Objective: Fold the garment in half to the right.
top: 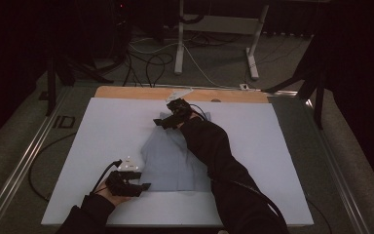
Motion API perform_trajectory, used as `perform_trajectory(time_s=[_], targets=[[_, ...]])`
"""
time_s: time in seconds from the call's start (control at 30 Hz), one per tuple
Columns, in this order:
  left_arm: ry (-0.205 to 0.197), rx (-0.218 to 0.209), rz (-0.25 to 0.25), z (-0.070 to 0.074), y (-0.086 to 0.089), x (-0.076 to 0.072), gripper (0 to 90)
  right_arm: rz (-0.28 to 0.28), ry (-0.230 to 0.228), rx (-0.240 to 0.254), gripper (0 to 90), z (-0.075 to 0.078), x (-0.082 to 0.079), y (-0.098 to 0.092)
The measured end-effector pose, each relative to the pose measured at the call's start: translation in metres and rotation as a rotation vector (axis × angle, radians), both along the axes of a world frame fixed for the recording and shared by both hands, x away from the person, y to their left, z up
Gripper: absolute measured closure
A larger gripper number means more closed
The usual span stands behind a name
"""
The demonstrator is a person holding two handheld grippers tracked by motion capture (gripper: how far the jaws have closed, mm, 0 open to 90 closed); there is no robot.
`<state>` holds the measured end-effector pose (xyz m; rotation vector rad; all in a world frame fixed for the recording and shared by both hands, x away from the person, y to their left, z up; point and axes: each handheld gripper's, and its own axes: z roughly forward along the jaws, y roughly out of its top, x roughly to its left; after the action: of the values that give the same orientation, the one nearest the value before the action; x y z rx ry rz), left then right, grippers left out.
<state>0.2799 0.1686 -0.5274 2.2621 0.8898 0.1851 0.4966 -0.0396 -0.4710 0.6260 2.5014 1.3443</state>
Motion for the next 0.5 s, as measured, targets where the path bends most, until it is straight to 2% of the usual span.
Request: perform_trajectory(time_s=[0.13, 0.17, 0.3, 0.33, 0.37, 0.4, 0.43, 0.5], targets=[[0.007, 0.012, 0.006, 0.002, -0.005, -0.001, 54.2, -0.004, 0.006, 0.007, 8.9, -0.001, 0.001, 0.0], [0.01, 0.014, 0.008, 0.002, -0.007, -0.002, 55.5, -0.004, 0.004, -0.003, 8.9, -0.001, 0.002, 0.001], [0.027, 0.005, 0.018, 0.002, -0.009, -0.001, 67.3, -0.01, 0.015, 0.005, 8.9, -0.001, 0.005, 0.002], [0.032, 0.002, 0.01, 0.003, -0.01, -0.001, 67.3, -0.01, 0.015, 0.005, 8.9, -0.001, 0.005, 0.002], [0.03, -0.001, 0.01, 0.003, -0.011, -0.002, 76.1, -0.016, 0.012, 0.001, 8.9, -0.002, 0.007, 0.003], [0.029, -0.001, 0.008, 0.004, -0.012, -0.002, 76.1, -0.016, 0.012, 0.001, 8.9, -0.002, 0.007, 0.003], [0.019, -0.008, 0.013, 0.006, -0.013, -0.002, 83.4, -0.024, 0.023, 0.002, 9.0, -0.003, 0.011, 0.004], [0.015, -0.016, 0.017, 0.007, -0.013, -0.002, 85.2, -0.036, 0.028, -0.004, 9.0, -0.005, 0.015, 0.004]])
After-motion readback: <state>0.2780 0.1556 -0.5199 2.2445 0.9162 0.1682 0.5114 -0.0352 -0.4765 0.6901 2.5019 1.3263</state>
